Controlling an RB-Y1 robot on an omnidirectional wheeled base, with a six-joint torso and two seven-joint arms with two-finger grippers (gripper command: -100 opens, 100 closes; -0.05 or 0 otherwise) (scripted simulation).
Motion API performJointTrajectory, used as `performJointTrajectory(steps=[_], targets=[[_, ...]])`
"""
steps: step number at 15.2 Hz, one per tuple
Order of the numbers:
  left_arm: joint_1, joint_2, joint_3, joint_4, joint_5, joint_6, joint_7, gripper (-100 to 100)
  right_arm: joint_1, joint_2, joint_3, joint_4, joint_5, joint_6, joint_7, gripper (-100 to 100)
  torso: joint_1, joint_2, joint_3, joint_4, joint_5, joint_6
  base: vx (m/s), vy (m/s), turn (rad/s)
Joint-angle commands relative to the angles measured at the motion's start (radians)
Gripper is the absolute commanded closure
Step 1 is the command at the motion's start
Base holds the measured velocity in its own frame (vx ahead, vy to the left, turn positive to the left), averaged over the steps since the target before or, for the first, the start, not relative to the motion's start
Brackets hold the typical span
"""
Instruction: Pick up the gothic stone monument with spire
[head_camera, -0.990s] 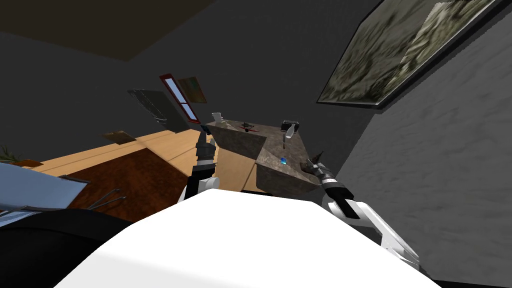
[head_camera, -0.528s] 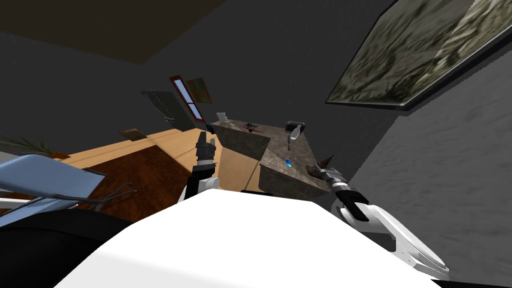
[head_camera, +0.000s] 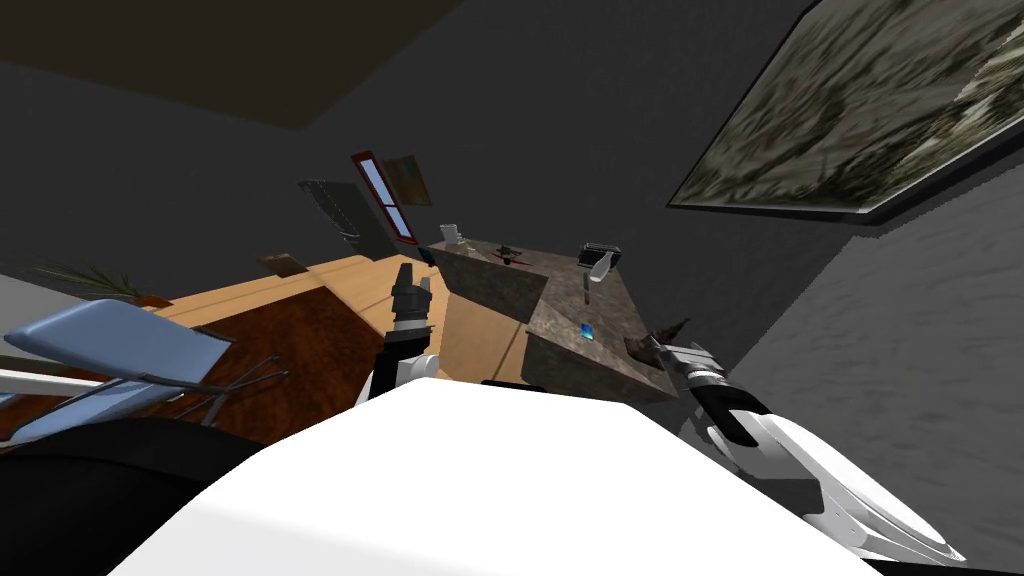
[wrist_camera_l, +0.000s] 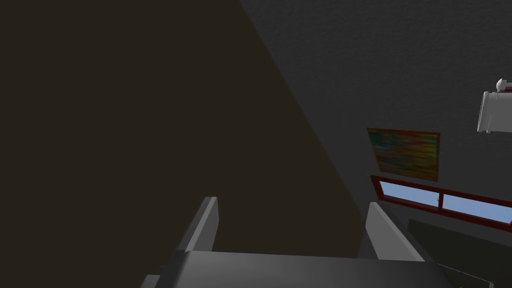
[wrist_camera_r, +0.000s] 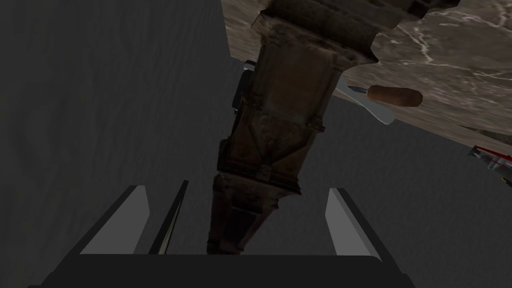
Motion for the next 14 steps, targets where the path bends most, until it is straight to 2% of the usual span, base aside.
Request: performJointTrajectory(steps=[1,2,3,4,5,7,8,9,10,11,12,14], targets=[[0.0,0.0,0.0,0.0,0.0,0.0,0.0,0,-0.05,-0.014,0.018,0.05,0.005,-0.049,0.004,-100,0.0,0.0,0.0,0.0,0.0,0.0,0.015,0.037,-0.161],[0.0,0.0,0.0,0.0,0.0,0.0,0.0,0,-0.067,-0.014,0.018,0.068,0.005,-0.049,0.004,-100,0.0,0.0,0.0,0.0,0.0,0.001,0.028,0.057,-0.204],[0.0,0.0,0.0,0.0,0.0,0.0,0.0,0,-0.067,-0.014,0.018,0.081,0.005,-0.049,0.004,-100,0.001,-0.001,0.0,0.0,0.0,0.0,0.027,0.051,-0.09],[0.0,0.0,0.0,0.0,0.0,0.0,0.0,0,-0.105,-0.028,0.035,0.11,0.011,-0.092,0.007,-100,0.001,-0.001,-0.001,0.0,0.0,0.0,0.033,0.066,-0.209],[0.0,0.0,0.0,0.0,0.0,0.0,0.0,0,-0.127,-0.028,0.035,0.131,0.011,-0.099,0.007,-100,0.002,-0.002,-0.001,0.0,0.0,0.001,0.037,0.077,-0.198],[0.0,0.0,0.0,0.0,0.0,0.0,0.0,0,-0.134,-0.028,0.035,0.162,0.011,-0.099,0.007,-100,0.002,-0.002,-0.001,0.0,0.0,0.0,0.021,0.04,-0.011],[0.0,0.0,0.0,0.0,0.0,0.0,0.0,0,-0.176,-0.042,0.053,0.193,0.016,-0.142,0.011,-100,0.0,-0.001,-0.001,0.0,0.0,0.0,0.019,0.031,-0.151],[0.0,0.0,0.0,0.0,0.0,0.0,0.0,0,-0.199,-0.042,0.053,0.217,0.016,-0.148,0.011,-100,0.0,-0.001,-0.001,0.0,0.0,0.0,0.024,0.048,-0.207],[0.0,0.0,0.0,0.0,0.0,0.0,0.0,0,-0.201,-0.042,0.053,0.24,0.016,-0.148,0.011,-100,0.0,-0.001,-0.001,0.0,0.0,0.0,0.021,0.043,-0.081],[0.0,0.0,0.0,0.0,0.0,0.0,0.0,0,-0.201,-0.042,0.053,0.243,0.016,-0.148,0.011,-100,0.0,-0.001,-0.001,0.0,0.0,0.0,0.013,0.028,0.009],[0.0,0.0,0.0,0.0,0.0,0.0,0.0,0,-0.243,-0.056,0.07,0.273,0.021,-0.189,0.015,-100,0.0,-0.001,-0.001,0.0,0.0,0.0,0.023,0.035,-0.161],[0.0,0.0,0.0,0.0,0.0,0.0,0.0,0,-0.268,-0.056,0.07,0.321,0.021,-0.197,0.015,-100,0.001,-0.001,-0.001,0.0,0.0,0.0,0.021,0.051,-0.139]])
